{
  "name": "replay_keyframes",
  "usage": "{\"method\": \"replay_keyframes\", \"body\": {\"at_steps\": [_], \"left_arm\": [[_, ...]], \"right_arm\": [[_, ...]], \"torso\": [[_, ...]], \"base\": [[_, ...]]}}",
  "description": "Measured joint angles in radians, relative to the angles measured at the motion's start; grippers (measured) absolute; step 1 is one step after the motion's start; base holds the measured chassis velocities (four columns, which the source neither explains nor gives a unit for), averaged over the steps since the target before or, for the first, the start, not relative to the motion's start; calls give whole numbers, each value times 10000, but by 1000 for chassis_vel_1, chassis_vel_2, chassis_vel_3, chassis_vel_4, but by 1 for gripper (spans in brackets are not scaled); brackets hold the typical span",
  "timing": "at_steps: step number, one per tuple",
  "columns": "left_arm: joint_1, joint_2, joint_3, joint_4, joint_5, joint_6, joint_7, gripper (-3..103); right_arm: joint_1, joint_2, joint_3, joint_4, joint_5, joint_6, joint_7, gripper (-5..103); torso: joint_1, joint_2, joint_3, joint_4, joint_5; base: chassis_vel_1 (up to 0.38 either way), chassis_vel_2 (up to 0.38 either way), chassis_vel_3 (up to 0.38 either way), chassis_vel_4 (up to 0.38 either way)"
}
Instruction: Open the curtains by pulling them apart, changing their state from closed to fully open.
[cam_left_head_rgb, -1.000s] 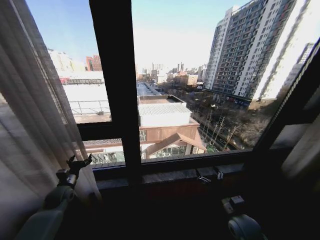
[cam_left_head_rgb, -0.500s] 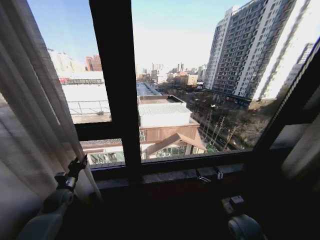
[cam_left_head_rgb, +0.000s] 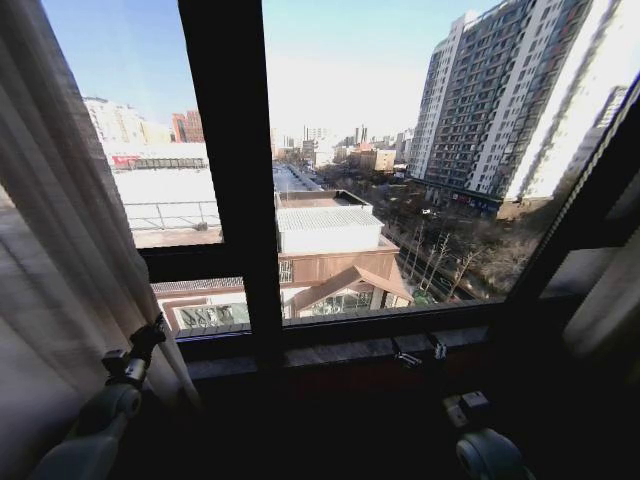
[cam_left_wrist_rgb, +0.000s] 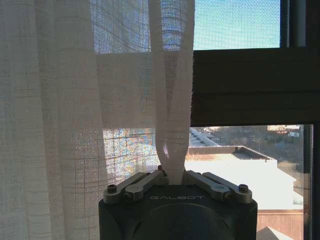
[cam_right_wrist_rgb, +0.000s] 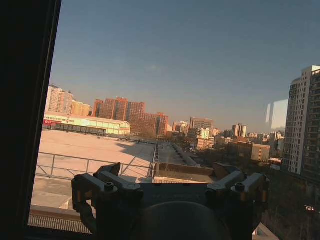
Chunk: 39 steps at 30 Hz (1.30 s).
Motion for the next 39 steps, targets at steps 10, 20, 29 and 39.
{"method": "replay_keyframes", "body": {"at_steps": [10, 20, 29, 39], "left_arm": [[42, -26, -8, 73, 5, -121, -12, 0], [-14, -14, -28, 212, 28, -225, -35, 0], [-12, -88, -28, 258, 60, -281, -58, 0], [91, -170, -88, 244, 78, -363, -75, 0]], "right_arm": [[0, 0, 1, 0, 0, 0, 1, 100], [-1, 0, 0, 0, 0, 0, 0, 100], [0, 0, 0, 0, 0, 0, 1, 100], [0, 1, 0, 0, 0, 0, 0, 100]], "torso": [[-1, 1, 0, -2, 1], [0, 0, 0, 0, 3], [-1, 0, 0, 0, 0], [-1, 1, 0, 1, -4]], "base": [[131, 86, -127, -86], [282, 236, -272, -242], [368, 323, -368, -326], [377, 319, -383, -328]]}}
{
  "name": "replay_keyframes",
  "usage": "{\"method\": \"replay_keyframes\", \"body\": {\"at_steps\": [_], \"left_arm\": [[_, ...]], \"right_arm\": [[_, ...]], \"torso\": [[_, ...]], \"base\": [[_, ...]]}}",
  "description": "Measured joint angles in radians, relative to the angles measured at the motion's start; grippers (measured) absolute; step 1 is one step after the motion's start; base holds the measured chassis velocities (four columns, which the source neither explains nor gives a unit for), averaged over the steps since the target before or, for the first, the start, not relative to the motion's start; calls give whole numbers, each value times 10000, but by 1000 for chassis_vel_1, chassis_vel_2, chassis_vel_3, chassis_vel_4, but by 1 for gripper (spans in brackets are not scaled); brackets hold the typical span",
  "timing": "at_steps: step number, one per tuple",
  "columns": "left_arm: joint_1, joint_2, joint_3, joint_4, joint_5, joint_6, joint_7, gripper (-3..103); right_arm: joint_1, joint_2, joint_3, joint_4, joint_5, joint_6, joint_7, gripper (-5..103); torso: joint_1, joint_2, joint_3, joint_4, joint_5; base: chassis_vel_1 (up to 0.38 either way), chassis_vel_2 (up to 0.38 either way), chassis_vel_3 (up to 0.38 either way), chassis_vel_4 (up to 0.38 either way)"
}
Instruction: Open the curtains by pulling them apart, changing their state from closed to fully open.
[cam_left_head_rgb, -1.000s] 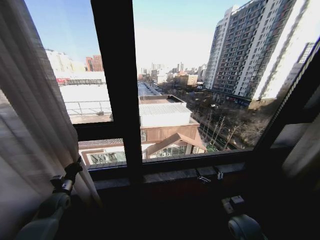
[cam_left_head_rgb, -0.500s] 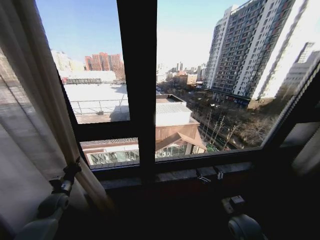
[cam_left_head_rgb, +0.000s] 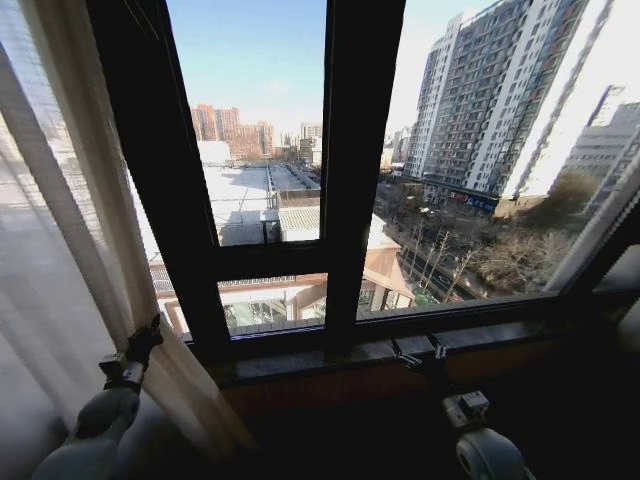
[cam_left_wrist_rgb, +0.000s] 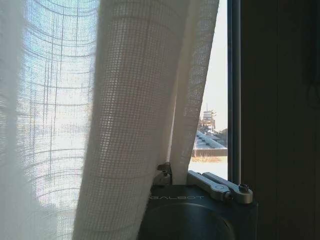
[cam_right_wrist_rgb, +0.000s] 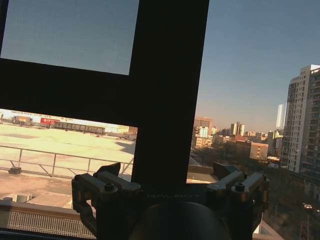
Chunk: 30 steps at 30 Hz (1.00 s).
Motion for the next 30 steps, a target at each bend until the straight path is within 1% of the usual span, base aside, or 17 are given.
{"method": "replay_keyframes", "body": {"at_steps": [3, 6, 8, 12, 15, 30], "left_arm": [[56, -23, -29, -10, 14, -22, -1, 0], [80, -36, -43, -11, 31, -35, -1, 0], [97, -50, -48, -11, 45, -51, 0, 0], [109, -87, -48, -11, 83, -57, -2, 0], [111, -126, -37, -6, 108, -62, -4, 0], [-32, -98, 16, 147, 119, -112, -17, 0]], "right_arm": [[0, -1, 0, 0, 0, 0, 0, 100], [0, 0, 0, 0, 0, -1, 0, 100], [0, 0, 0, 0, 0, 0, 0, 100], [0, 0, 0, 0, 0, 0, 0, 100], [0, 0, 0, 0, 0, 0, 0, 100], [0, 0, 0, 0, 0, 0, 0, 100]], "torso": [[-1, 0, 0, 0, 9], [-1, 0, 0, -3, 8], [0, 0, 0, 2, 0], [0, 0, 0, -2, 9], [-1, 0, 0, -2, 5], [0, 0, 0, 0, 5]], "base": [[362, 345, -373, -337], [368, 320, -366, -349], [369, 324, -381, -338], [394, 331, -387, -328], [373, 342, -373, -327], [377, 336, -376, -337]]}}
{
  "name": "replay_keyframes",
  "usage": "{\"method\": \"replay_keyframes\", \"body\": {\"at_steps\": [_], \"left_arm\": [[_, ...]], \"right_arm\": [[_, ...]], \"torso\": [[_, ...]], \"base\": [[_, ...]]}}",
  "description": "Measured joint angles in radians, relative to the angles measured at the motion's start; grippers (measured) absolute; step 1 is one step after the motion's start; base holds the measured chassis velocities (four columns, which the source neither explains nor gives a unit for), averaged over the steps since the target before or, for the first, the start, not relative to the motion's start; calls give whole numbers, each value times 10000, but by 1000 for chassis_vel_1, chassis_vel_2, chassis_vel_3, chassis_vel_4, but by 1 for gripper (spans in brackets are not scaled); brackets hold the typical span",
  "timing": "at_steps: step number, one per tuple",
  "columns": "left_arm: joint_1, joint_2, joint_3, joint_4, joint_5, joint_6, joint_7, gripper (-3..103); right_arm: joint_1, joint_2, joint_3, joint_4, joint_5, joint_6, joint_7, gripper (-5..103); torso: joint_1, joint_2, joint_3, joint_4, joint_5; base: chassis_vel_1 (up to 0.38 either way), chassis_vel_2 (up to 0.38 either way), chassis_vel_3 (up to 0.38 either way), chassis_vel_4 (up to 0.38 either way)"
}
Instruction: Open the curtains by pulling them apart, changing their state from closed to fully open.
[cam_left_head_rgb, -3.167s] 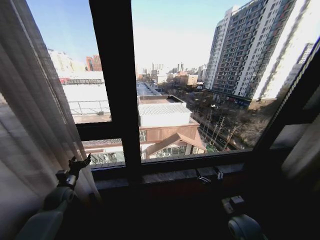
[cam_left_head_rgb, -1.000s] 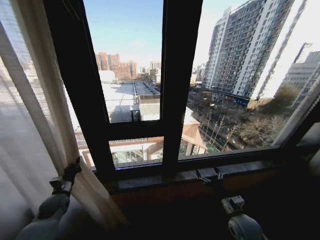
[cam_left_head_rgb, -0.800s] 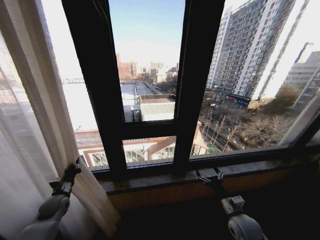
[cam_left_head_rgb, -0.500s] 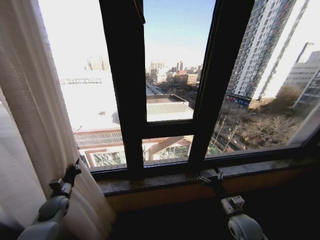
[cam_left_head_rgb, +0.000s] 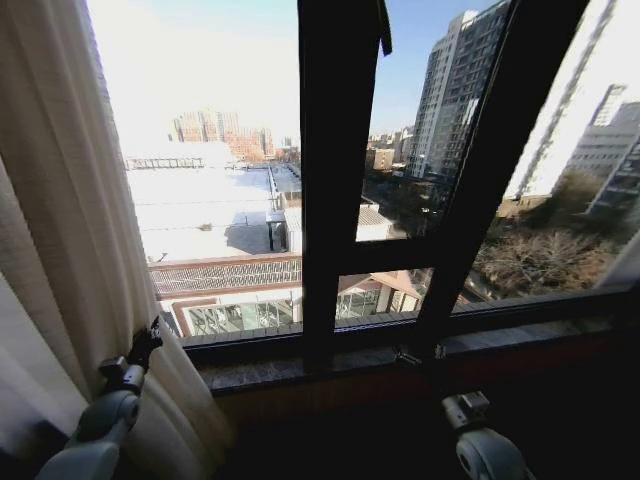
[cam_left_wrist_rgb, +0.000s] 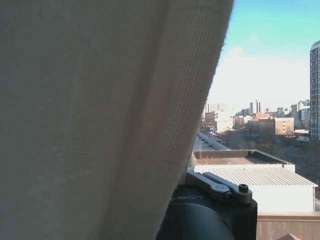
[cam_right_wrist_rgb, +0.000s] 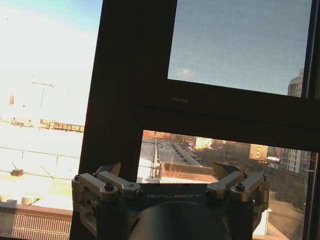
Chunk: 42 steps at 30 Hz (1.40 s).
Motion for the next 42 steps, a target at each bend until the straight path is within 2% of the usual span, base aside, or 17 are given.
{"method": "replay_keyframes", "body": {"at_steps": [4, 10, 16, 23, 25, 42], "left_arm": [[-37, -19, 13, 53, 7, -35, -4, 0], [-99, -65, 37, 148, 38, -86, -24, 0], [-71, -199, 59, 179, 82, -87, -42, 0], [-42, -238, 62, 291, 153, -211, -37, 0], [-53, -245, 61, 325, 159, -235, -37, 0], [-192, -256, 80, 544, 161, -295, -3, 0]], "right_arm": [[0, 0, -1, 0, 0, 0, 0, 100], [0, 2, -1, 1, 0, 0, -1, 100], [0, 0, -1, 0, 0, 0, 0, 100], [0, -2, 1, -1, 0, 0, 1, 100], [0, -1, 1, 0, 0, 0, 1, 100], [1, 0, 0, 0, 0, 0, 0, 100]], "torso": [[1, -1, 1, 0, 6], [2, 0, -1, 3, -8], [1, -1, 2, -4, 11], [1, -1, 2, -1, 5], [1, 0, 1, 2, -7], [1, -1, 0, 1, -2]], "base": [[354, 317, -350, -336], [152, 160, -170, -186], [10, -5, 5, 11], [-33, -39, 27, 26], [0, 0, 0, 0], [96, -35, -96, 43]]}}
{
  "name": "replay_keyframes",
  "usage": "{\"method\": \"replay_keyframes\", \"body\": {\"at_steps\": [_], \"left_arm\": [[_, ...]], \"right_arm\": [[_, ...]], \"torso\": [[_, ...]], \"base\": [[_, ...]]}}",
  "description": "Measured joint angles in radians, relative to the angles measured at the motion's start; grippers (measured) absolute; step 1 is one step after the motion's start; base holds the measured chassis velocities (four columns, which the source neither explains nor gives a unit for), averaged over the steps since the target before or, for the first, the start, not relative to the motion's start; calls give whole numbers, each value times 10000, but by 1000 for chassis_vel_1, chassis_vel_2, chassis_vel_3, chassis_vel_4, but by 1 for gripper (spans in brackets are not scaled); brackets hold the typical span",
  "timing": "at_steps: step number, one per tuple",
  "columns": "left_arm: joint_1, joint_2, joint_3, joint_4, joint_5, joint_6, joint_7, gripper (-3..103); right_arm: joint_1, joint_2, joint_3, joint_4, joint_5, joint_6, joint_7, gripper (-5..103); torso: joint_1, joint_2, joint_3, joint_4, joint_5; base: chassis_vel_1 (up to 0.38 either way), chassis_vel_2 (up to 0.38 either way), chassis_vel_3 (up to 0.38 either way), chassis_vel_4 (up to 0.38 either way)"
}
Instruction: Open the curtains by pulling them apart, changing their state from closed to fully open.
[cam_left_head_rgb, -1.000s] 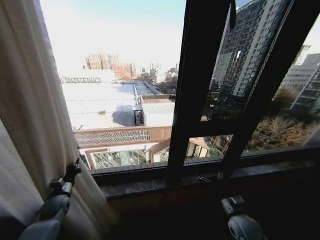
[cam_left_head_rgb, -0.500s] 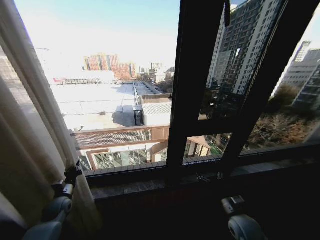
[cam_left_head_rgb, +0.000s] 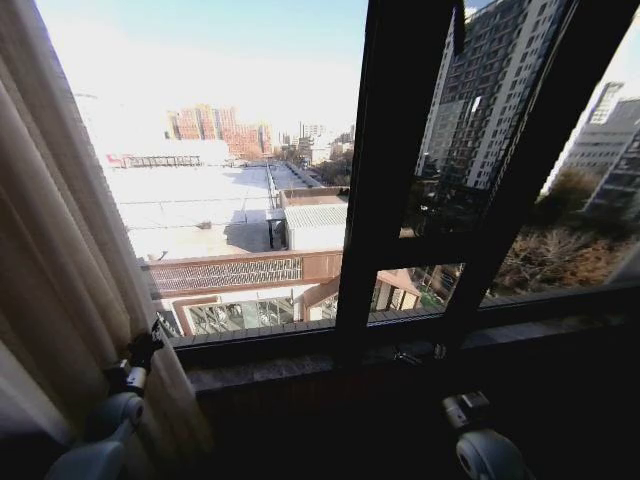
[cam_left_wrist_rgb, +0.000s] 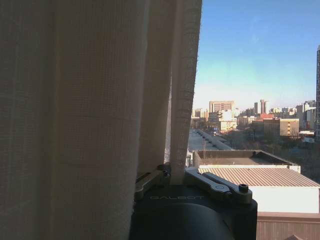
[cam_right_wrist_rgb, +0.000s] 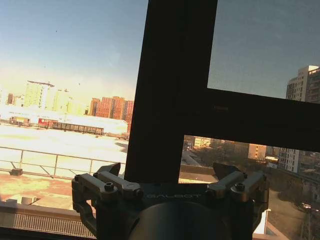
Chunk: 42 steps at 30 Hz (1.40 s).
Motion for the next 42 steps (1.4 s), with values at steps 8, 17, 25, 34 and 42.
{"method": "replay_keyframes", "body": {"at_steps": [8, 17, 25, 34, 42], "left_arm": [[70, 4, -20, -21, 32, -32, 11, 0], [-23, 333, -169, 157, -197, -74, -196, 0], [919, 1195, -1699, 593, -762, -276, -712, 0], [1304, 2387, -3648, 3122, -1609, -971, -1700, 0], [988, 3606, -4090, 5913, -1265, -1914, -1207, 0]], "right_arm": [[-2, 0, -1, 0, 0, 0, 0, 100], [2, 0, 0, 0, 0, 0, 0, 100], [0, 1, -1, 0, 0, 0, 0, 100], [-1, 1, -1, 0, 0, 0, 1, 100], [0, 1, -1, 0, 0, 0, 0, 100]], "torso": [[-9, 6, -3, 1, 1], [6, -3, 3, -4, 0], [-1, 0, 0, 2, 0], [-1, 1, -1, -1, 1], [0, 1, -1, 3, -3]], "base": [[74, -34, -70, 41], [-8, 3, 11, -5], [0, 0, 0, 0], [0, 0, 0, 0], [0, 0, 0, 0]]}}
